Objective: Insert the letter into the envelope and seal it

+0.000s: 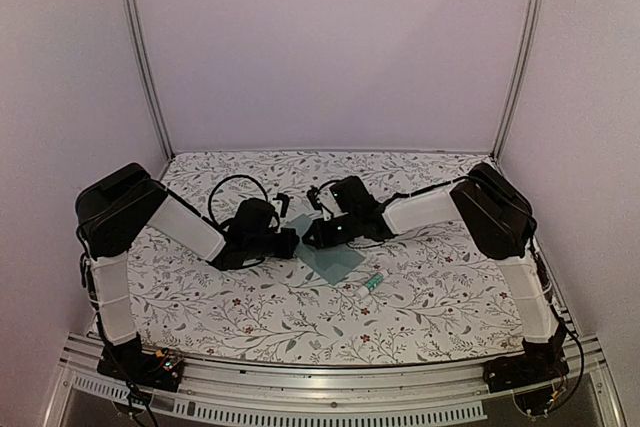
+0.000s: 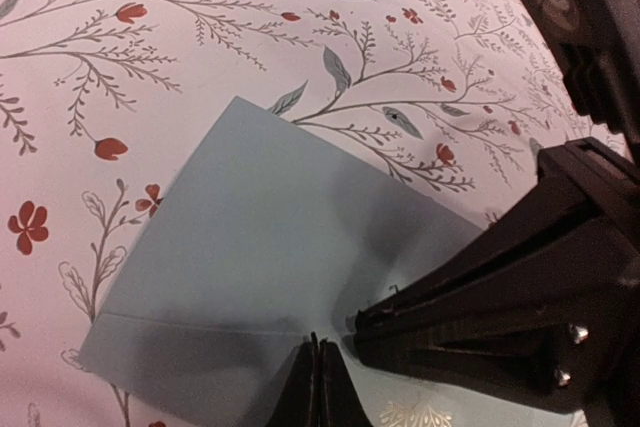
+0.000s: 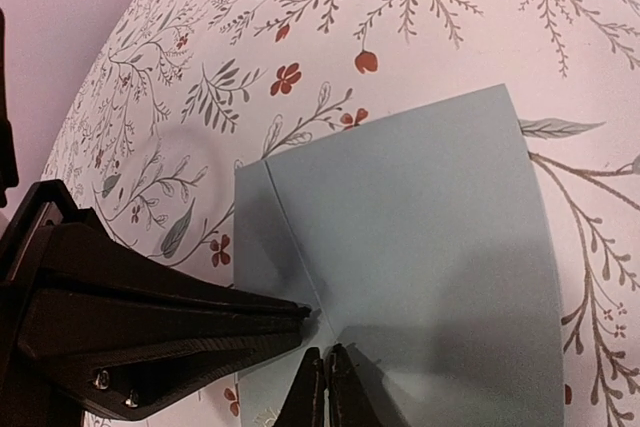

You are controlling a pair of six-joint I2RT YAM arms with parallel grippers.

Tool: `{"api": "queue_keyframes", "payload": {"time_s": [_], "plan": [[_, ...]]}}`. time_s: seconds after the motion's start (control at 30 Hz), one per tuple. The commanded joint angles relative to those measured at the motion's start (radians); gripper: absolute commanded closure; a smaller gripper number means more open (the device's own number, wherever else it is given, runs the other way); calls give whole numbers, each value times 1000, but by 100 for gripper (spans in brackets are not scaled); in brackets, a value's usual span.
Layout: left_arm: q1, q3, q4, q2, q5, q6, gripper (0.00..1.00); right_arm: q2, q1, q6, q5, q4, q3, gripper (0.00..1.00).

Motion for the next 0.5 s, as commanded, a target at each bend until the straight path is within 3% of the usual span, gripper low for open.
{"api": "queue_keyframes", "payload": {"time_s": [0.0,0.23,0.47], "plan": [[-9,-22,-90,-2,8,4,100,14,-10,-3,60,-113,-91,95],[-9,-9,-108,-12,0,6,100,-94,-10,-13,84,-113,-157,95],[-10,-2,-114,-5,0,6,100,-96,-10,-13,80,-109,-159,95]]}}
